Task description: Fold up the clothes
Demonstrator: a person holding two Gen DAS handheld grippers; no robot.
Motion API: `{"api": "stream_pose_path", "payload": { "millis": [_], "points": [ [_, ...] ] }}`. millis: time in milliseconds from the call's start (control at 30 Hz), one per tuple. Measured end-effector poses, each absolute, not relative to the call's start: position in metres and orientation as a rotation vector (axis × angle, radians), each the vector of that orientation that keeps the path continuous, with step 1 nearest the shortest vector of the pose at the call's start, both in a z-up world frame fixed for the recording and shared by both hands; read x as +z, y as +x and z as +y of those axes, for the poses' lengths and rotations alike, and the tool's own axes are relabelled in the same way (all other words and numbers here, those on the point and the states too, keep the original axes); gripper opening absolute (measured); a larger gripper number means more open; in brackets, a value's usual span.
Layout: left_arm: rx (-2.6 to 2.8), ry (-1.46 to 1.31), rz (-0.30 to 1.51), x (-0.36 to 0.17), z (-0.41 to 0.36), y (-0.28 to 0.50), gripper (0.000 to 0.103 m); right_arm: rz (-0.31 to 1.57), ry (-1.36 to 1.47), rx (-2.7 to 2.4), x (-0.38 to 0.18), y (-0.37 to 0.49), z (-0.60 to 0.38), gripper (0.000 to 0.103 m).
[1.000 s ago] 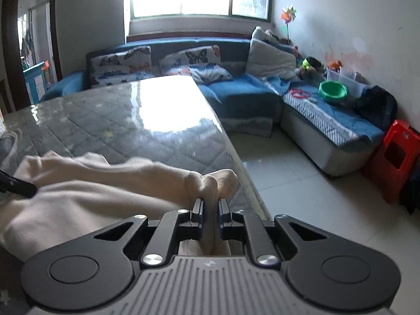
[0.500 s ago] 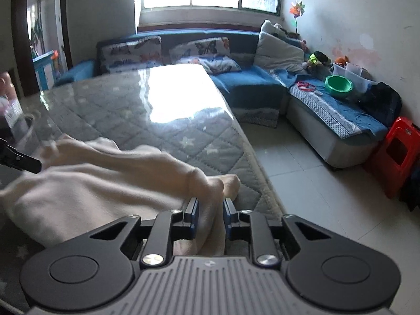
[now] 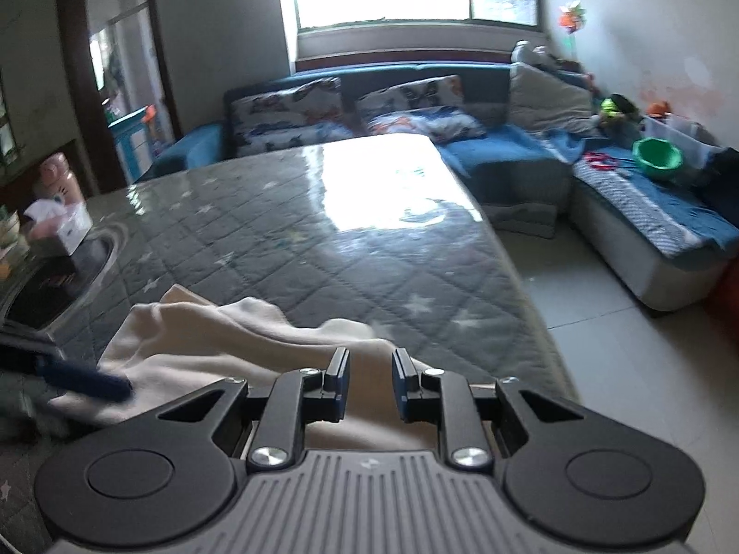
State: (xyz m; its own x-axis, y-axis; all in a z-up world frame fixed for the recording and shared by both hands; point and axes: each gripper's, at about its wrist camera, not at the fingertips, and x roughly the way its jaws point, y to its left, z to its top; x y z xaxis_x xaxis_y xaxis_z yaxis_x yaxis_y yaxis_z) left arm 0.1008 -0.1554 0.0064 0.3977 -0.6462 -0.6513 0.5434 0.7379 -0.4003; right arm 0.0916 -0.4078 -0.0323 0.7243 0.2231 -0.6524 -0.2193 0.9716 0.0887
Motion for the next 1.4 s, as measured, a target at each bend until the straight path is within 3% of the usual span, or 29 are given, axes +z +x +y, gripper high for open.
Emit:
{"api": "stream_pose_path", "payload": {
  "millis": [233,467,767,1400],
  "points": [
    [-0.770,-0.147,0.936,-0.017,-0.156,0.100,0.047,0.766,-0.032,0.207,-0.053,0.118,-0.397,0.019],
    [-0.768,-0.158,0.937,-0.019,-0.156,0.101,0.049,0.745,-0.089,0.324,-0.030,0.110,-0.376,0.019],
    [-0.773,-0.169,0.929,-0.017,-0.152,0.096,0.050,0.810,-0.158,0.382,-0.043,0.139,-0.341,0.019],
    [-0.713,-0.246,0.920,-0.012,-0.108,0.088,0.061,0.795,-0.246,0.502,-0.032,0.148,-0.288,0.022]
  ]
}}
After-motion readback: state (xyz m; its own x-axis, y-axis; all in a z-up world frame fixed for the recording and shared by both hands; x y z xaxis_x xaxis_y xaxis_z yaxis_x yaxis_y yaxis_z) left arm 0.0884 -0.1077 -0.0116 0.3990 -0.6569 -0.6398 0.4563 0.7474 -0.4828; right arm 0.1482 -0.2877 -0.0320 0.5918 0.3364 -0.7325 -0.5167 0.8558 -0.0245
